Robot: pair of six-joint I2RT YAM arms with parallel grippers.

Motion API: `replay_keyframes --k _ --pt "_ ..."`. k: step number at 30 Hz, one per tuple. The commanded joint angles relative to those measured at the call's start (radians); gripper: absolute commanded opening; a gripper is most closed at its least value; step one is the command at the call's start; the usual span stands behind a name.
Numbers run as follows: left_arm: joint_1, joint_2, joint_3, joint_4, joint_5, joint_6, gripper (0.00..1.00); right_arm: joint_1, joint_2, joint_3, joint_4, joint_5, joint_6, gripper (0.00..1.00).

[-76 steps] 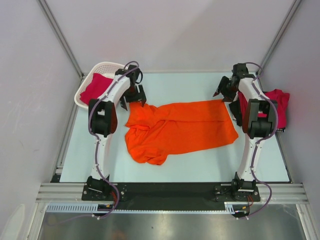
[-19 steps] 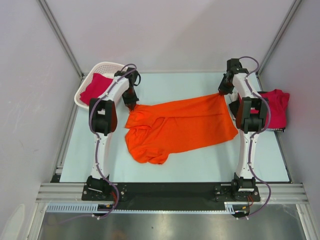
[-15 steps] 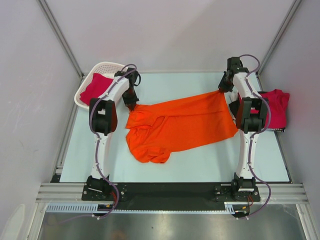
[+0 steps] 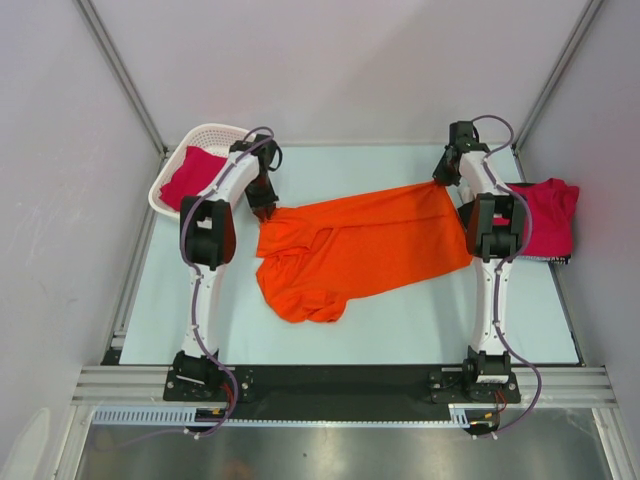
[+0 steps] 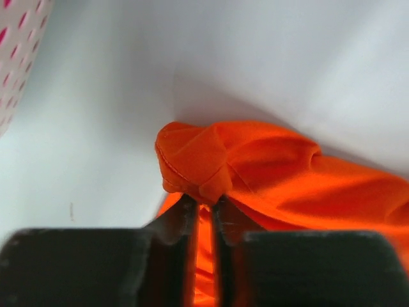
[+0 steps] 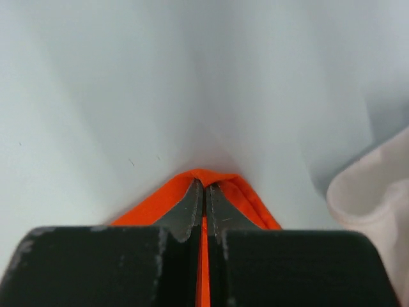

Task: Fold and stack the t-shirts
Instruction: Fold the flattened tshirt in 1/3 of the way

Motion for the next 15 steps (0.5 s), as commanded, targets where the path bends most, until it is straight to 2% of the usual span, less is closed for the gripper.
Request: replay_keyframes --k 1,2,3,4,5,6,8,9,12,15 --pt "0.012 -0.018 0.037 0.007 0.012 0.006 0.51 -0.008 0.038 0.043 0.125 0.065 0.015 0.06" --pt "0.012 -0.033 0.032 0.011 0.006 0.006 0.62 -0.008 0.038 0.045 0.133 0.062 0.009 0.11" --pt "0.012 -0.049 0.026 0.026 0.004 0.006 0.70 -0.011 0.035 0.053 0.133 0.059 0.009 0.32" --pt "0.012 -0.070 0.017 0.039 -0.001 0.009 0.80 -0.013 0.030 0.069 0.135 0.060 0.007 0.41" --pt "0.012 -0.111 -0.001 0.049 -0.008 0.009 0.84 -0.016 0.008 0.071 0.132 0.065 0.003 0.49" --pt "0.012 -0.136 -0.012 0.071 -0.014 0.011 0.87 -0.017 -0.011 0.068 0.142 0.068 0.000 0.65" --pt "0.012 -0.189 -0.041 0.089 -0.017 0.023 0.91 -0.026 -0.051 0.053 0.150 0.047 -0.003 0.70" --pt "0.012 -0.200 -0.049 0.097 -0.013 0.028 0.91 -0.029 -0.090 0.045 0.158 0.037 -0.006 0.78" --pt "0.012 -0.245 -0.081 0.100 0.004 0.048 0.91 -0.051 -0.195 -0.002 0.164 -0.009 -0.006 0.80" --pt "0.011 -0.277 -0.123 0.106 0.044 0.069 0.86 -0.072 -0.281 -0.126 0.185 -0.074 0.015 0.78"
